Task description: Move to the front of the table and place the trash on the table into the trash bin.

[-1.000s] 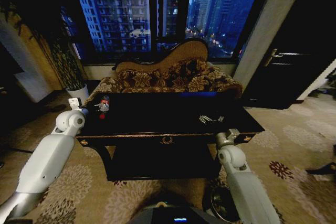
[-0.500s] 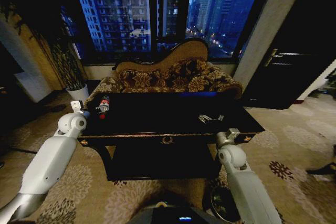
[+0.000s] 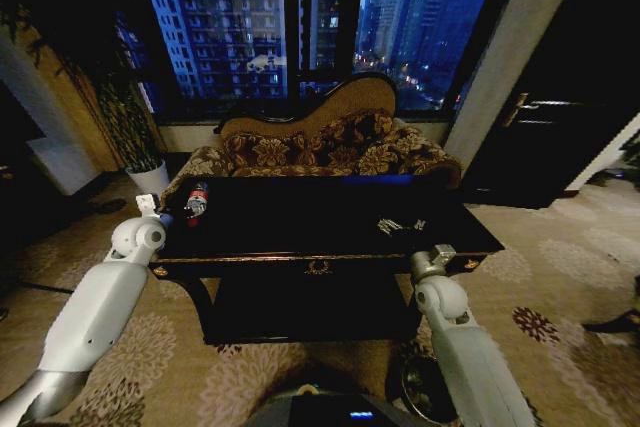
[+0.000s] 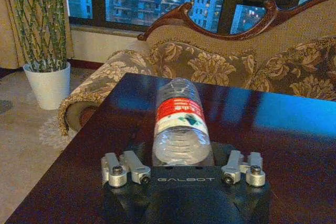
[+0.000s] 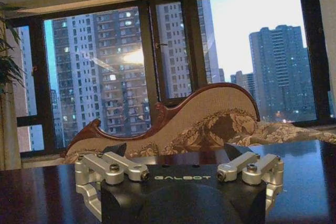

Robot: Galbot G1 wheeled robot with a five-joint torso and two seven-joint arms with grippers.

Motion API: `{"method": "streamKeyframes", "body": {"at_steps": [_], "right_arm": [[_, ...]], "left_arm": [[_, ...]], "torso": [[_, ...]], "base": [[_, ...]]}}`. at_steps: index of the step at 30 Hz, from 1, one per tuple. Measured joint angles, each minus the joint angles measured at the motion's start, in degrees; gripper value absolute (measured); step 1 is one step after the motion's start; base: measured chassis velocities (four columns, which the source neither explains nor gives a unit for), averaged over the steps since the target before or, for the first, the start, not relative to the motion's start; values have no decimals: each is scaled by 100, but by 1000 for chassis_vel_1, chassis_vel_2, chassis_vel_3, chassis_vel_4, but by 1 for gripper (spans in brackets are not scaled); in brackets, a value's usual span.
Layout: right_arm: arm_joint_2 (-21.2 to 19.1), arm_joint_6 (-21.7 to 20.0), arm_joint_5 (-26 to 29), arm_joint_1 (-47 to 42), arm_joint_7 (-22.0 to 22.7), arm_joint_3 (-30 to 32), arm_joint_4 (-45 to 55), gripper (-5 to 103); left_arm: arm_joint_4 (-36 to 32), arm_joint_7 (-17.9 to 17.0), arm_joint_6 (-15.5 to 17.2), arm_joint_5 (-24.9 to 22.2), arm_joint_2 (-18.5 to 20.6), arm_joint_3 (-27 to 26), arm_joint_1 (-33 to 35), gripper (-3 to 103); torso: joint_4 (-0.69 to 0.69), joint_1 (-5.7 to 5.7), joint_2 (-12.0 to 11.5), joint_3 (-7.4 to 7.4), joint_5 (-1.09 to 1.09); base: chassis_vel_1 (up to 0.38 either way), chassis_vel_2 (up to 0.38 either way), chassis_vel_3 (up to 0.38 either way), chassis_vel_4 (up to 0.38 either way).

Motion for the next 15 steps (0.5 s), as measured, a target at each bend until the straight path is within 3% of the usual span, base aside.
{"method": "streamKeyframes", "body": {"at_steps": [6, 8, 15], "right_arm": [[-13, 13, 13, 10, 0, 18, 6, 100], [-21, 20, 18, 13, 0, 24, 5, 100], [-46, 126, 29, 8, 0, 62, -45, 100]], "left_arm": [[-24, 16, 2, -48, 2, -11, 1, 47], [-30, 20, 2, -53, 2, -13, 2, 47], [-86, 48, 0, -59, 13, -27, 12, 30]], "torso": [[0, 0, 0, 0, 0], [0, 0, 0, 0, 0], [0, 0, 0, 0, 0]], "base": [[0, 0, 0, 0], [0, 0, 0, 0], [0, 0, 0, 0]]}}
